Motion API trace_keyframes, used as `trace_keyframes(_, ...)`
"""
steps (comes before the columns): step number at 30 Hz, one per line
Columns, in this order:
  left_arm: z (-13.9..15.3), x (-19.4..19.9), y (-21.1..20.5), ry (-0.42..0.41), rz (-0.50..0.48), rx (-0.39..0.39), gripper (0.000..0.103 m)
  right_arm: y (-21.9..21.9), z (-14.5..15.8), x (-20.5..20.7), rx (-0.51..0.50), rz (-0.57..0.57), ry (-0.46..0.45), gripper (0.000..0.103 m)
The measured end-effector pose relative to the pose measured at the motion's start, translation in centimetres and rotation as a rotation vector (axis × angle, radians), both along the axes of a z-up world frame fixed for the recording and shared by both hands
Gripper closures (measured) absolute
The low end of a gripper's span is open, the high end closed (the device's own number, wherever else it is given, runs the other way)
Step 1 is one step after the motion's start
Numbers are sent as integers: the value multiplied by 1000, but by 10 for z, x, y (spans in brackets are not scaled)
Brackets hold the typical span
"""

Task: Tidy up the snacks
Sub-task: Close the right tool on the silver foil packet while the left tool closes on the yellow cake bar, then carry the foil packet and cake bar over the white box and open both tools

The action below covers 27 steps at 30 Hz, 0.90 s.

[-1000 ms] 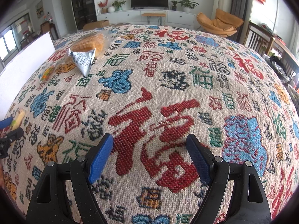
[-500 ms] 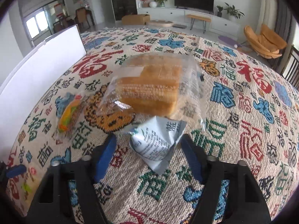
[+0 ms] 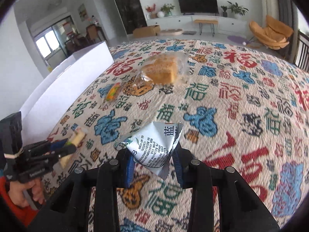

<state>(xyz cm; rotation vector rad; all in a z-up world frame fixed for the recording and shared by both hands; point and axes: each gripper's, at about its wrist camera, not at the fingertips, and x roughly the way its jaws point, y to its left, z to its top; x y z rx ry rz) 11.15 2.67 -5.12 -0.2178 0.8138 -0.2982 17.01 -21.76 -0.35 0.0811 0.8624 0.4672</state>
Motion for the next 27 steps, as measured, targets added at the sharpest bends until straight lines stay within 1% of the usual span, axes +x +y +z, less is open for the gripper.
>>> trace_keyframes(3,12,-13,11,-13,21,-79,74,-10,-9,-15,32,-17,37,67)
trace_keyframes(6,30,-28,23,-27,51,-138,74,0,-10,-16,15,7,46,67)
trace_keyframes(8,49,-36,36,-52,72,-170,74,17,-2,-10,3,45,30,67)
trace_keyframes(11,86,-48,68,-114,128,-184,74,61,25,-1,24,132,-17,67)
trace_keyframes(14,116,-57,116,-147,223,-153,74,128,62,3,65,256,-81,67)
trace_keyframes(16,128,-60,156,-141,298,-111,74,178,87,1,101,348,-112,66)
trace_keyframes(19,130,-57,210,-90,403,-34,74,252,112,-7,151,479,-122,66)
trace_keyframes(21,125,-53,238,-51,485,40,74,298,119,-10,153,543,-99,64)
trace_keyframes(22,121,-52,249,-27,529,77,67,316,119,-10,147,556,-89,59)
trace_keyframes(23,116,-50,258,-2,557,99,50,332,117,-8,138,558,-75,59)
trace_keyframes(24,111,-50,264,20,580,111,40,346,113,-5,116,557,-55,51)
trace_keyframes(25,107,-52,268,28,597,118,27,357,108,0,87,555,-25,42)
trace_keyframes(26,104,-56,269,19,609,123,25,360,103,4,71,544,0,42)
trace_keyframes(27,102,-61,269,6,615,125,24,358,99,6,73,531,18,42)
